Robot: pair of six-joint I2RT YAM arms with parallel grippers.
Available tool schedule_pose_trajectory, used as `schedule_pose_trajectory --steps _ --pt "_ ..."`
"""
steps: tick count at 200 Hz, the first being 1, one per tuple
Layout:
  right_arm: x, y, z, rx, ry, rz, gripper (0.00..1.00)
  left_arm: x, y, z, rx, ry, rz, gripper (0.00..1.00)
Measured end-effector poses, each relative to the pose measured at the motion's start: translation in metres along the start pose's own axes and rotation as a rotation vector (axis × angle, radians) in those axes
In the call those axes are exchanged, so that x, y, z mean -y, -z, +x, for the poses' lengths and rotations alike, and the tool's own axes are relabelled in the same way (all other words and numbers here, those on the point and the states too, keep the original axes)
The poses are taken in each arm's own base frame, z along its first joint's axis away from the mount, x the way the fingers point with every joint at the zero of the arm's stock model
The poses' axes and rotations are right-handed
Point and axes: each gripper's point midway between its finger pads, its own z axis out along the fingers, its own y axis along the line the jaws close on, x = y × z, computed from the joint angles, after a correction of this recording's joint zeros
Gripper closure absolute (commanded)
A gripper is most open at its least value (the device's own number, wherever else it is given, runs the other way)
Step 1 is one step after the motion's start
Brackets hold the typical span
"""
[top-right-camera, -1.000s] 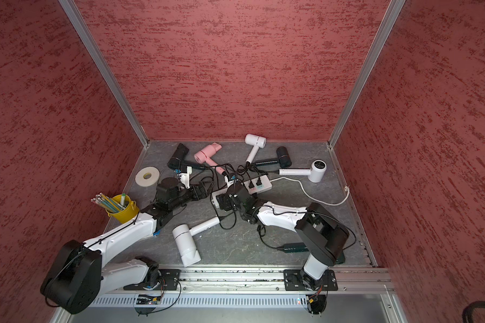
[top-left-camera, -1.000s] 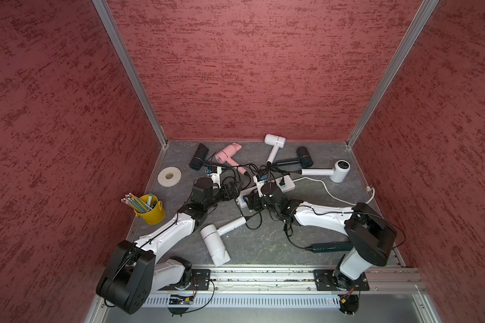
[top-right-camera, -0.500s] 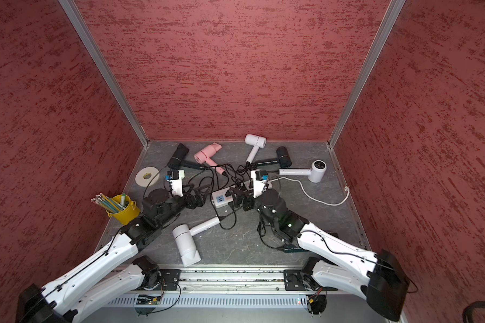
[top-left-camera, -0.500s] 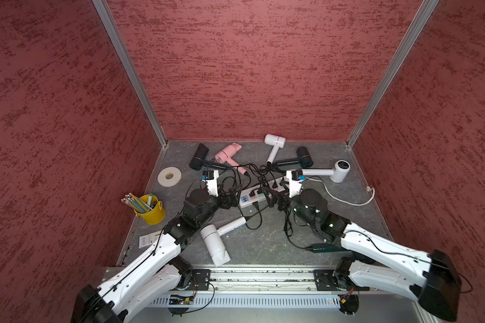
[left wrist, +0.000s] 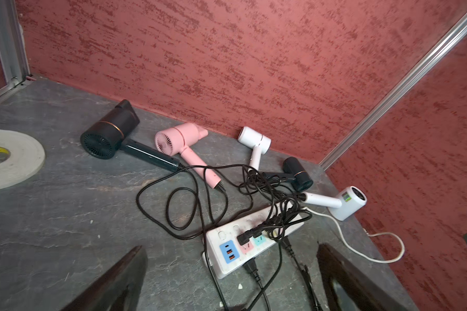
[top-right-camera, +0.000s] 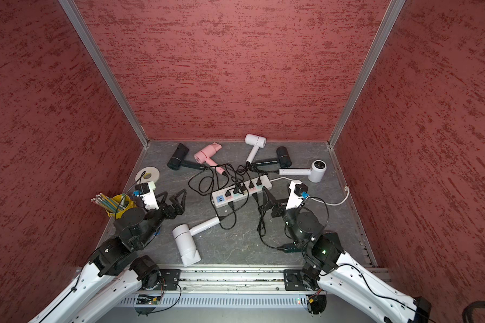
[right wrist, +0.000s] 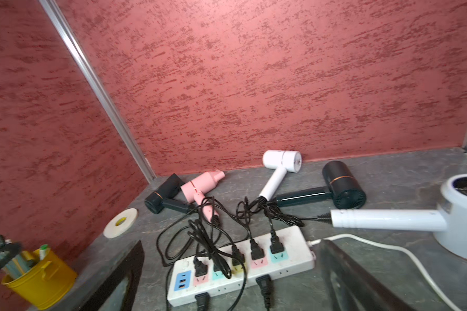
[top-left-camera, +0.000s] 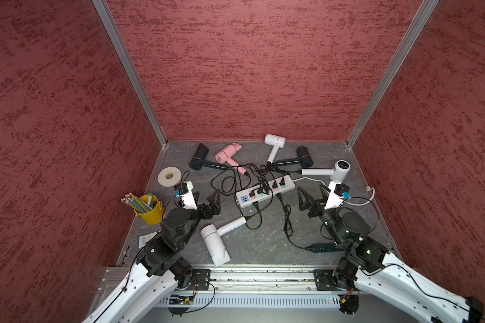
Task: Charge the blow dryers
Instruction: Reset both arms
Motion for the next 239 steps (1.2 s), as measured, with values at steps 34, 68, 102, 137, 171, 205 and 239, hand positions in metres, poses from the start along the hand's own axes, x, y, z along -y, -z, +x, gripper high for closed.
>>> schedule_pose_trajectory --steps 34,68,102,137,171,205,239 --pt "0.037 -0.033 0.026 -0.082 0.077 0.150 0.00 -0.035 -0.054 0.034 -0.200 -0.024 -0.157 0.00" --pt "0.101 -0.058 0.039 -0.135 0.079 0.288 0.00 -0.084 -0.099 0.048 -0.330 0.050 -0.257 0.00" --pt "0.142 -0.043 0.017 0.010 0.065 0.344 0.00 -0.114 -0.106 0.037 -0.310 0.042 -0.317 0.00" --pt "0.170 -0.018 0.018 0.135 0.104 0.419 0.00 -0.143 -0.085 0.020 -0.169 -0.030 -0.341 0.00" --pt "0.200 -0.004 0.046 0.131 0.145 0.525 0.00 -0.148 -0.070 0.046 -0.043 -0.158 -0.265 0.00" --pt "0.229 0.001 0.074 0.080 0.145 0.616 0.00 -0.160 -0.087 0.069 -0.082 -0.215 -0.251 0.00" --pt "0.242 -0.005 0.080 0.073 0.145 0.650 0.00 -0.169 -0.119 0.052 -0.035 -0.232 -0.253 0.00"
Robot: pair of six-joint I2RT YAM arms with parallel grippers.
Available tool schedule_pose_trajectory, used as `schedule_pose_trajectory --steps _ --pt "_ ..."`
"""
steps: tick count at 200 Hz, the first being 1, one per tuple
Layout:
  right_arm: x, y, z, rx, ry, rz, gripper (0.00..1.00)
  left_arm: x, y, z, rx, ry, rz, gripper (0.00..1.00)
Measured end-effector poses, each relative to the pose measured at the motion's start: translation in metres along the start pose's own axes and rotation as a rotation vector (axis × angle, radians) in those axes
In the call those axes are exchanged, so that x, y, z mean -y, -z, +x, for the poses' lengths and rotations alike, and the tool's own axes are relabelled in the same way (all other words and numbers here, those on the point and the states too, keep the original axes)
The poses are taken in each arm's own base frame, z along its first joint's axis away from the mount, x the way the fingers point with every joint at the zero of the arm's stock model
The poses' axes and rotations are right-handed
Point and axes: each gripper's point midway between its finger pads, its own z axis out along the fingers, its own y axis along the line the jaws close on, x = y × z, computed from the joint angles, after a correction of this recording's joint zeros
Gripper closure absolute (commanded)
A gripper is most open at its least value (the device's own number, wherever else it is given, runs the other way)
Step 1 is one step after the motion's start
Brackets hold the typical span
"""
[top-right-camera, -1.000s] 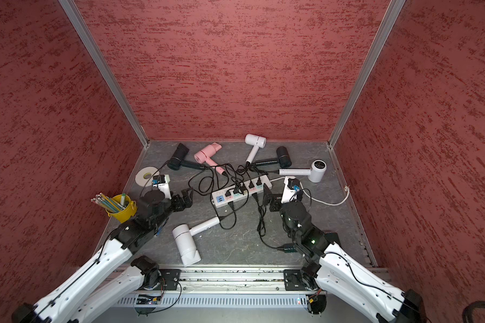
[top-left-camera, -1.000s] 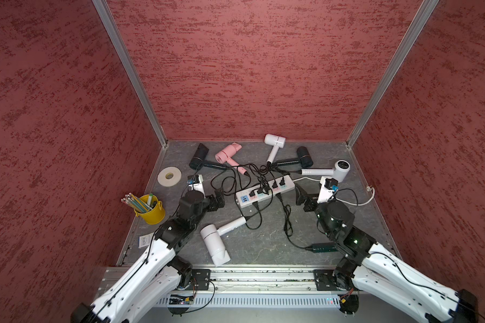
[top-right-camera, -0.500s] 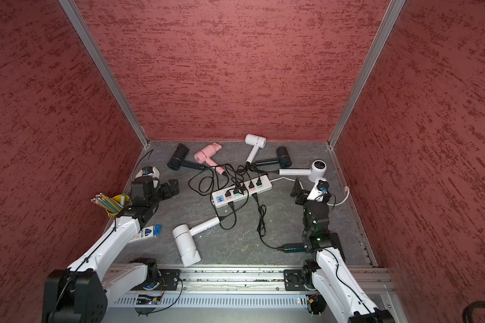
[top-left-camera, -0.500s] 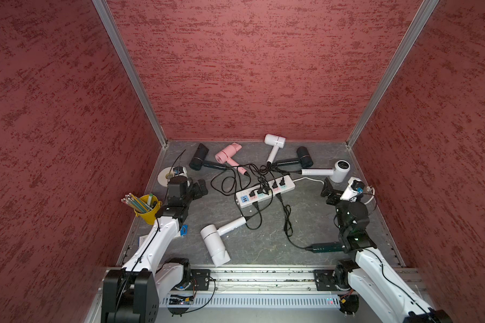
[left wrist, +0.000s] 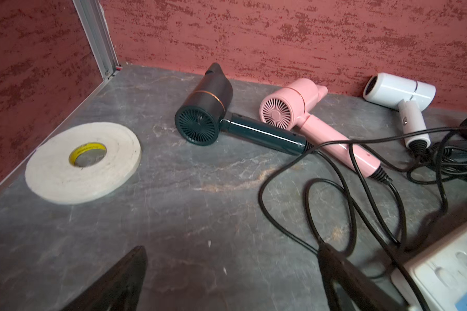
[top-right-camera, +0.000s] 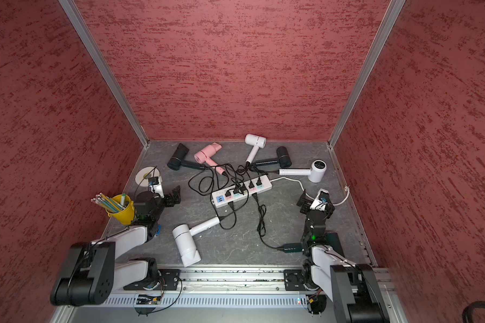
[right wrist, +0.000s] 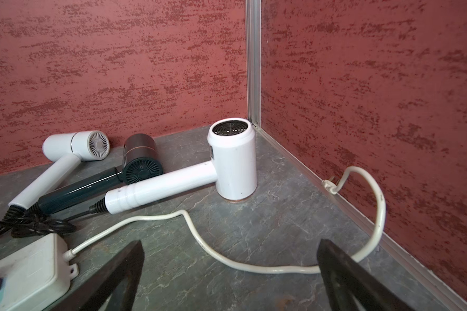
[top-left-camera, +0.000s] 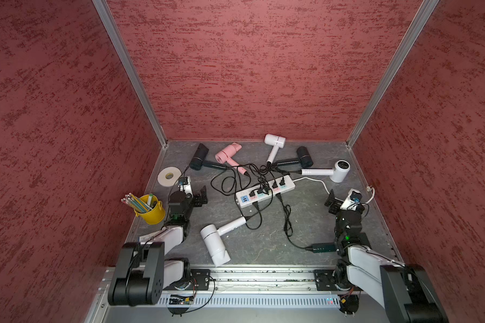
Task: Charge the blow dryers
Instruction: Reset both arms
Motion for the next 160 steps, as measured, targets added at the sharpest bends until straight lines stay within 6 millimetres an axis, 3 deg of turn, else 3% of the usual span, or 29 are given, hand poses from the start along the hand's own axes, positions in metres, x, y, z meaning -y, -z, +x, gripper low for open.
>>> schedule_pose_trajectory --steps 23,56,96,127,160 --pt "0.000 -0.012 -0.008 0.026 -0.012 0.002 0.00 -0.004 -0.017 -0.009 0.034 -0.001 -0.005 0.00" --pt "-0.014 -0.025 -0.017 0.078 -0.029 -0.065 0.00 -0.002 -0.028 -0.007 0.028 -0.016 0.025 0.00" --pt "-0.034 -0.034 0.009 0.027 0.016 -0.172 0.00 0.003 -0.035 0.001 0.016 -0.025 0.061 0.00" --pt "-0.052 -0.055 -0.017 0.081 0.016 -0.220 0.00 0.004 -0.035 -0.002 0.026 -0.029 0.064 0.00" --pt "-0.054 -0.055 -0.015 0.073 0.023 -0.234 0.00 0.004 -0.035 -0.004 0.035 -0.034 0.064 0.00"
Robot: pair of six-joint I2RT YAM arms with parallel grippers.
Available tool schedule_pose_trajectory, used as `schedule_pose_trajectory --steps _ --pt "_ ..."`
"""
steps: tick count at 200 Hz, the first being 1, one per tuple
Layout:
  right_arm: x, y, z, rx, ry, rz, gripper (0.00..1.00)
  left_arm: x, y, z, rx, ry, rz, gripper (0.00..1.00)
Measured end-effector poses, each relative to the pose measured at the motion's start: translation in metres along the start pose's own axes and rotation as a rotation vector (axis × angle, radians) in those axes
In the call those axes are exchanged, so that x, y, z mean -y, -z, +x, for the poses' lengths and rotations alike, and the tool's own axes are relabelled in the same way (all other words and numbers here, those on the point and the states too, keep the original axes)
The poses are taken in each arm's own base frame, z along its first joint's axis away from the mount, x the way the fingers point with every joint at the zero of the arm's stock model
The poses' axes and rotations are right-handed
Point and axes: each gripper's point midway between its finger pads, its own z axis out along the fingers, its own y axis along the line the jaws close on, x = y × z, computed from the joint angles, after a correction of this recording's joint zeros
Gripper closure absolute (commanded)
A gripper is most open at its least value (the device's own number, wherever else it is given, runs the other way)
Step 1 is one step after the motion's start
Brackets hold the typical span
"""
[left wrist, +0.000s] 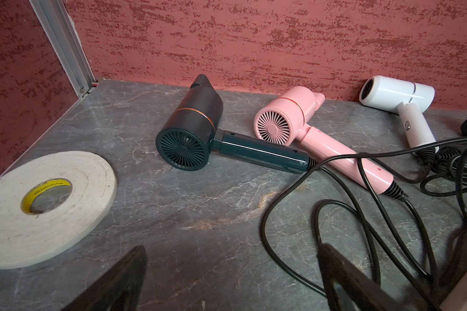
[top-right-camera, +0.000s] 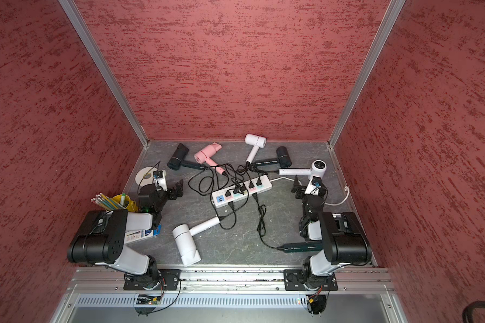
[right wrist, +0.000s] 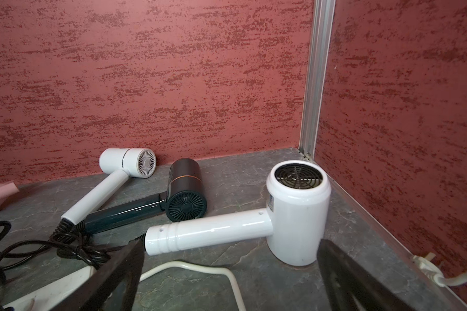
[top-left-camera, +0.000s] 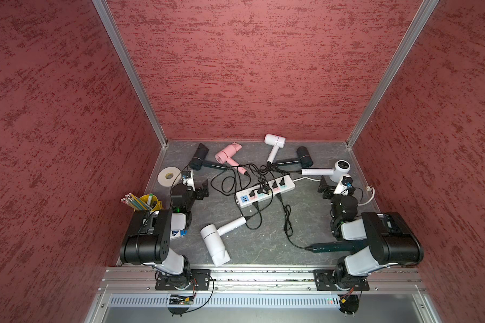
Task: Charge the blow dryers
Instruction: Reset both arms
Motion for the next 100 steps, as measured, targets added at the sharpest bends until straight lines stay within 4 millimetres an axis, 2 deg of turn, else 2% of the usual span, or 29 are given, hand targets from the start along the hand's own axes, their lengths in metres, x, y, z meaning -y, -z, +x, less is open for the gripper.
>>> schedule_pose_trajectory --steps 100 --pt "-0.0014 0.0000 0.0021 -0.009 0.001 -0.008 0.00 0.0002 0.0000 -0.0024 0.010 -0.003 0.001 0.00"
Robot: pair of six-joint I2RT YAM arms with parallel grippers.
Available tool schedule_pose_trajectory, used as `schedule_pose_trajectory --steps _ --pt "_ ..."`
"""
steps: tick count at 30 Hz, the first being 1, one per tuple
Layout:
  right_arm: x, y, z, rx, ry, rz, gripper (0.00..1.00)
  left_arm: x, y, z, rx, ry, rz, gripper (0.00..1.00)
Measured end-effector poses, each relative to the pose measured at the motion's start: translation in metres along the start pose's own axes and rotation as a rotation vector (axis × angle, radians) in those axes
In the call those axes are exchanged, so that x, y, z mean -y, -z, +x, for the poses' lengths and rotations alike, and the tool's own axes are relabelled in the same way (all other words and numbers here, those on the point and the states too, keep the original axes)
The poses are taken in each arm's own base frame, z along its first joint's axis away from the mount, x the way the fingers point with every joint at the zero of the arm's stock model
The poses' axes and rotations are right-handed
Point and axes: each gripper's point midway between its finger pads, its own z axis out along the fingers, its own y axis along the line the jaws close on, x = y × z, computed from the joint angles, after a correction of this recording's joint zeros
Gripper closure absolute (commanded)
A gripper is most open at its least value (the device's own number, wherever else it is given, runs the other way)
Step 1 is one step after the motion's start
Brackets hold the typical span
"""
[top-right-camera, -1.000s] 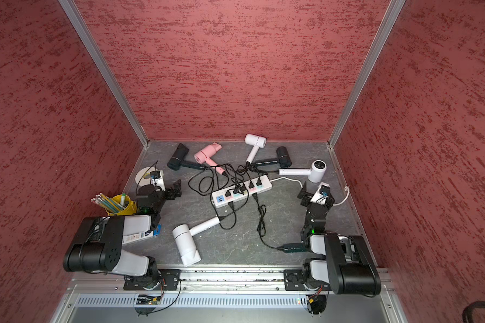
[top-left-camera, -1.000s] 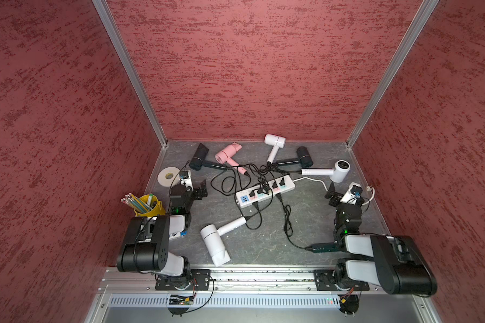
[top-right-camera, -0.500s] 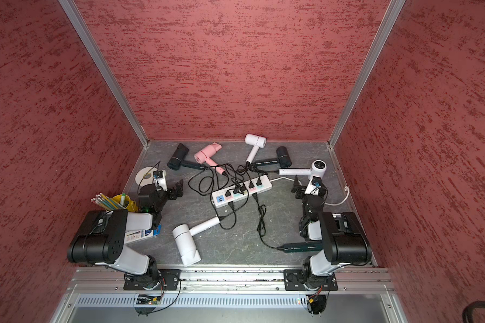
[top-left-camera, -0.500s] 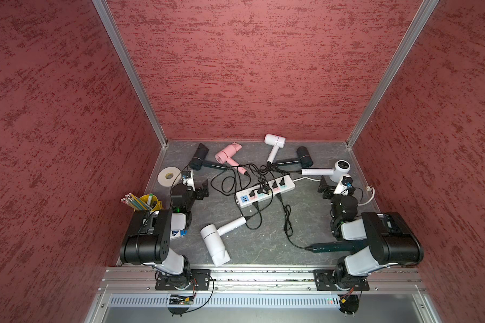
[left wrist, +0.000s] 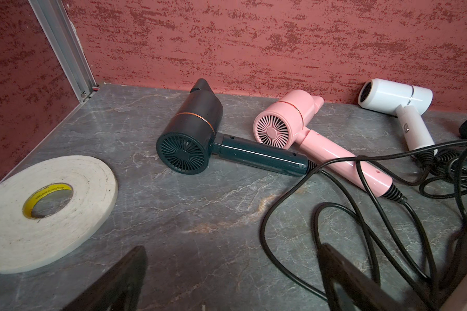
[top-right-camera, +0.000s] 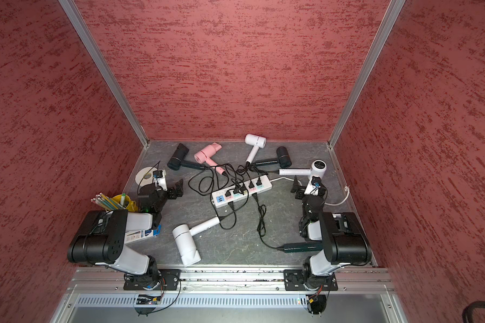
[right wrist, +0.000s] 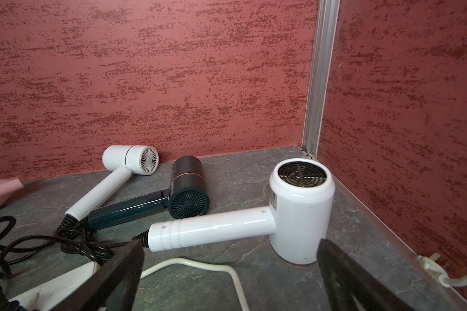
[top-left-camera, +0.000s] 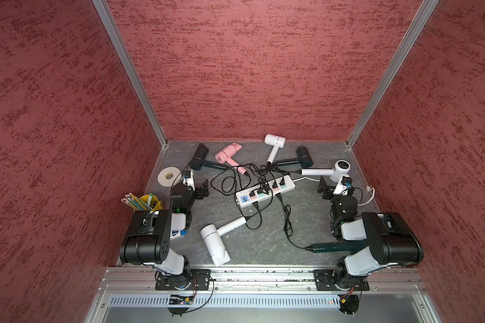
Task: Charge the blow dryers
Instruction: Reset both arms
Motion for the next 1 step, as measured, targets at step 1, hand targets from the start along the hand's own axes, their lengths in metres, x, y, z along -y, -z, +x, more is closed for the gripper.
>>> schedule_pose_trajectory --steps 1 --pt "0.0001 0.0000 0.0007 -0.003 0.000 0.000 0.00 0.0000 0.0000 -0.0001 0.000 0.000 0.000 0.00"
